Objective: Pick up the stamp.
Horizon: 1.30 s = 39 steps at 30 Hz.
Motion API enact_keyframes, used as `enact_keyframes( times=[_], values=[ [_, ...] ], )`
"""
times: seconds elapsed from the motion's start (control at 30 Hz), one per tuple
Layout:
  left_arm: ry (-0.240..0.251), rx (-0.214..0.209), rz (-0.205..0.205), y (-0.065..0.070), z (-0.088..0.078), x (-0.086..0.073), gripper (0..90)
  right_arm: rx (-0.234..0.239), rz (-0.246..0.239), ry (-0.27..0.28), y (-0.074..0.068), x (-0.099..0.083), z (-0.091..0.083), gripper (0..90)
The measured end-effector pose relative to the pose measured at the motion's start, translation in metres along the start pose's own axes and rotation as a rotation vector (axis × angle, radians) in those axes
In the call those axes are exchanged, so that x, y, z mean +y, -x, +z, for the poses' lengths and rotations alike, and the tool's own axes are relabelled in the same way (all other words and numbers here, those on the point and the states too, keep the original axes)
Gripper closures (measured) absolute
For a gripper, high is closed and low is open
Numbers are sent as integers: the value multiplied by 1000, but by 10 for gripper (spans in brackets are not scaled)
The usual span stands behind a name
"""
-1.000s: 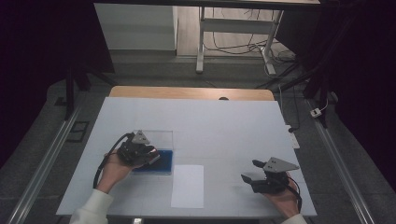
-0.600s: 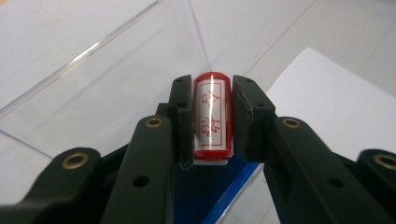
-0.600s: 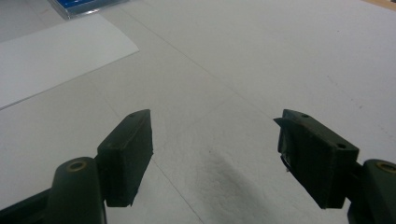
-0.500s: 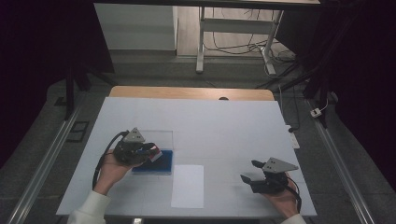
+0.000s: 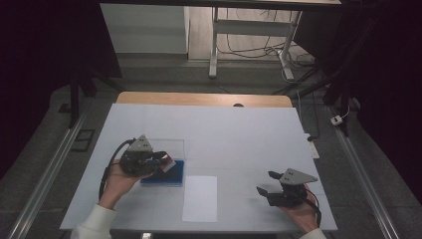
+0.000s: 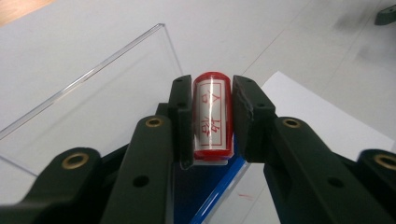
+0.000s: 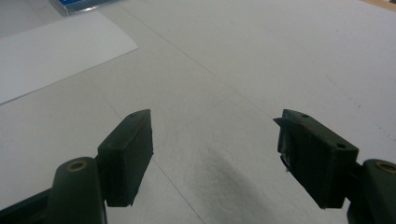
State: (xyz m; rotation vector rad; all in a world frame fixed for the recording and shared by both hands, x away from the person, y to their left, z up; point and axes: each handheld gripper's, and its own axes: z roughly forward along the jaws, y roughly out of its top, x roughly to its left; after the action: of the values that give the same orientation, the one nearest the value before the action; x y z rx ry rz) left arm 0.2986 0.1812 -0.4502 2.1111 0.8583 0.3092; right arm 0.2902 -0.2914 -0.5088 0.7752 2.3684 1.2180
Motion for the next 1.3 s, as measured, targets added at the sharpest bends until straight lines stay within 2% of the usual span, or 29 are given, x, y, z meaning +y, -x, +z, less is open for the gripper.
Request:
enact_keyframes(
  times=[0.37, 0.47, 0.87, 1.13, 1.3],
  values=[
    [24, -20, -6, 4, -2, 3, 703, -2, -3, -7, 0, 0, 0, 268],
    [49, -53, -21, 5, -3, 4, 703, -5, -3, -4, 0, 0, 0, 270],
    [53, -54, -1, 13, -2, 7, 703, -5, -3, -8, 0, -1, 1, 272],
    [50, -75, 24, 24, 3, 11, 703, -7, -5, -9, 0, -1, 1, 272],
    [59, -86, 23, 28, 5, 12, 702, -6, -3, -6, 0, -1, 1, 272]
  ],
)
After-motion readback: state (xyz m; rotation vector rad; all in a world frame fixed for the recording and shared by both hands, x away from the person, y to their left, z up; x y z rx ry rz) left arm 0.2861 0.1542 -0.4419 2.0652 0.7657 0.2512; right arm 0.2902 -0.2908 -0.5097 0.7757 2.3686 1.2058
